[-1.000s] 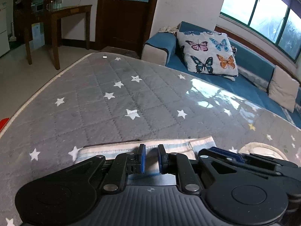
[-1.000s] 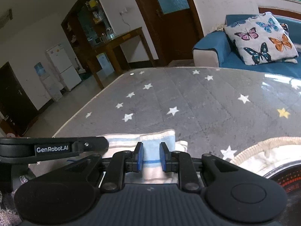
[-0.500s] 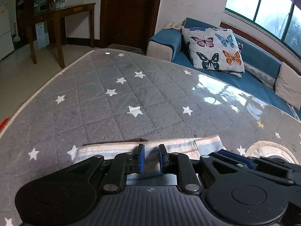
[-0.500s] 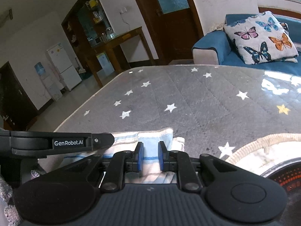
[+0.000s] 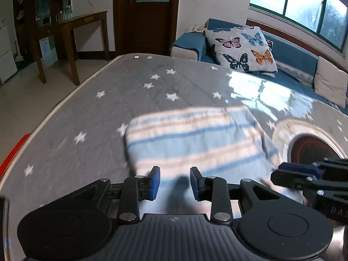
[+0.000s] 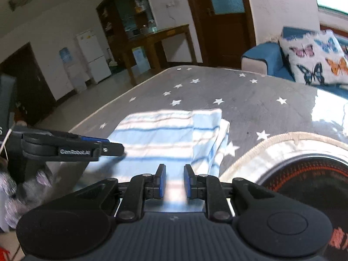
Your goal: Fold clothes
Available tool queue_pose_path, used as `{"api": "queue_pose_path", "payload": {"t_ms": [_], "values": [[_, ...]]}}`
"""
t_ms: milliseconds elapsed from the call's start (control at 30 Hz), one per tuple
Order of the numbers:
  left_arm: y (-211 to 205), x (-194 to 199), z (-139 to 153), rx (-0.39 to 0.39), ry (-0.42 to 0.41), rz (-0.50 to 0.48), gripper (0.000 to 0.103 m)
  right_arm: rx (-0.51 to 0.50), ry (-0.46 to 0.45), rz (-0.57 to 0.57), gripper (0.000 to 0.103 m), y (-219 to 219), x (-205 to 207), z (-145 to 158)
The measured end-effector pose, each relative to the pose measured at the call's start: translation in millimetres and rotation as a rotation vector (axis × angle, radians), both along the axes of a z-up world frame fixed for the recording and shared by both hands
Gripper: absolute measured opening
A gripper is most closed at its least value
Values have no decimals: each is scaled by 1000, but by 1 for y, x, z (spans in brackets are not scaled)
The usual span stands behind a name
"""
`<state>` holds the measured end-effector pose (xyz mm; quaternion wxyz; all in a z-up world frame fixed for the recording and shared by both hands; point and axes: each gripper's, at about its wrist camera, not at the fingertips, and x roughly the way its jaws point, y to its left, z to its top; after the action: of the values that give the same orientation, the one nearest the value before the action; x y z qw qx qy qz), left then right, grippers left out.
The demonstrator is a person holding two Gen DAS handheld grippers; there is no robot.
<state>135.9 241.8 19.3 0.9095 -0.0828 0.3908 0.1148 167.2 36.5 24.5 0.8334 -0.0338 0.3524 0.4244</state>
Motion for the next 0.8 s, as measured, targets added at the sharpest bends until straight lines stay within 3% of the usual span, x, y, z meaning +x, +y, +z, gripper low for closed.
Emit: {"api": "queue_pose_path", "payload": {"t_ms": [167, 433, 800], "values": [[-3, -34, -8, 22, 4, 20, 33, -20, 2, -7, 17, -9, -16, -9], [5, -55, -18, -18, 17, 62, 34, -7, 7, -33, 18, -17, -23, -7], [-1, -79, -15, -23, 16, 91, 45, -45, -28, -30, 19, -21, -49, -7]]}}
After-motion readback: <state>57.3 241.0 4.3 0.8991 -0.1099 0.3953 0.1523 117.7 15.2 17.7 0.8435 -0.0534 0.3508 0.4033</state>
